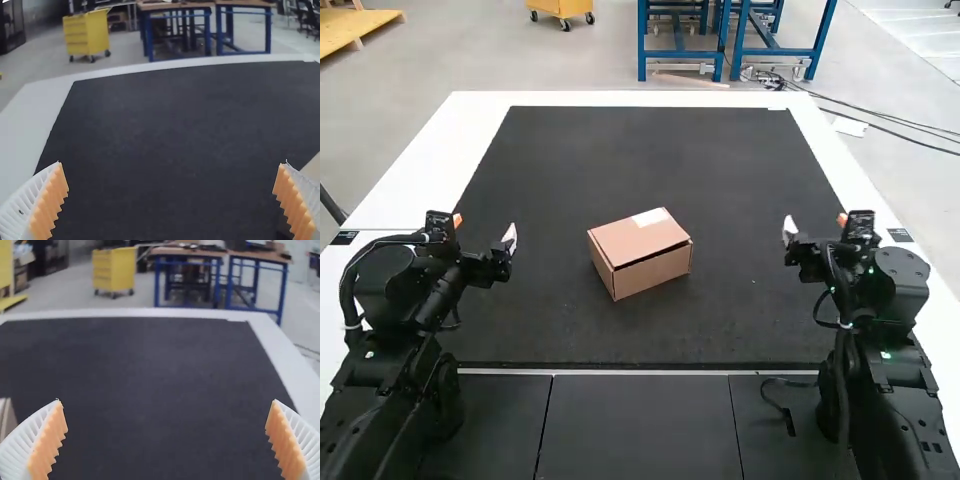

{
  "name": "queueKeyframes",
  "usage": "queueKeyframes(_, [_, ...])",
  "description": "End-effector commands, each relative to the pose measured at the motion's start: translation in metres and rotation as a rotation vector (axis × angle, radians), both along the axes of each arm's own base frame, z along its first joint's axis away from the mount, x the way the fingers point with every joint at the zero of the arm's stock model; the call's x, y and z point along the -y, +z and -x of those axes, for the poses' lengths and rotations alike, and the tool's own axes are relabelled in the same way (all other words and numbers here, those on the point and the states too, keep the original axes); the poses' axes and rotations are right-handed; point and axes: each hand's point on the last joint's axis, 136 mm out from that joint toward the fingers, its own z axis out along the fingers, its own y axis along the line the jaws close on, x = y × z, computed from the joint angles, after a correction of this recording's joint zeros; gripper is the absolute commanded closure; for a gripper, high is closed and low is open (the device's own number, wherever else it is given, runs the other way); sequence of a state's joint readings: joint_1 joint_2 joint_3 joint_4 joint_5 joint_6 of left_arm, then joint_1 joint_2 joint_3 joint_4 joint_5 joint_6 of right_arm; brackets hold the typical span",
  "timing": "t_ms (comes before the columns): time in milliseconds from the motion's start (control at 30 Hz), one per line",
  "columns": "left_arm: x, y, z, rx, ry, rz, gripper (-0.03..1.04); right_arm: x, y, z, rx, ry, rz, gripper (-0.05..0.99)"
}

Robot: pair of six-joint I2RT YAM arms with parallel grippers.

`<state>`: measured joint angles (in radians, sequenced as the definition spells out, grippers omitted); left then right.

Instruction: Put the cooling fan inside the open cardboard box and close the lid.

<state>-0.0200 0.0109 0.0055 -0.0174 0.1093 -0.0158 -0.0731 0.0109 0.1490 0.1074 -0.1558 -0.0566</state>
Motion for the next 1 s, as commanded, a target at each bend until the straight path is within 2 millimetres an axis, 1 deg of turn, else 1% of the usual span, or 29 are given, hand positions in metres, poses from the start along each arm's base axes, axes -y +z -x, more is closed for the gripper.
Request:
queueKeyframes(0, [0.002, 0.002, 0.001, 0.017, -0.01, -0.012, 0.04, 0.018, -0.069, -0.004, -0.133, -0.089, -0.079, 0.02])
queueKeyframes(100, [0.001, 0.003, 0.001, 0.018, -0.004, -0.012, 0.04, 0.019, -0.079, -0.003, -0.174, -0.093, -0.086, 0.02])
queueKeyframes(200, [0.0, 0.002, 0.0, 0.015, -0.003, -0.012, 0.04, 0.019, -0.097, 0.001, -0.247, -0.101, -0.089, 0.02])
queueKeyframes(500, [0.0, 0.002, 0.0, 0.017, -0.003, -0.012, 0.04, 0.019, -0.1, 0.001, -0.257, -0.101, -0.07, 0.02])
queueKeyframes(633, [0.0, 0.002, 0.0, 0.017, -0.003, -0.012, 0.04, 0.02, -0.096, 0.001, -0.245, -0.103, -0.068, 0.02])
queueKeyframes(667, [0.0, 0.002, 0.0, 0.017, -0.003, -0.012, 0.04, 0.02, -0.1, 0.002, -0.259, -0.105, -0.066, 0.02])
queueKeyframes(967, [0.0, 0.002, 0.0, 0.015, -0.001, -0.012, 0.04, 0.021, -0.1, 0.002, -0.259, -0.106, -0.066, 0.02])
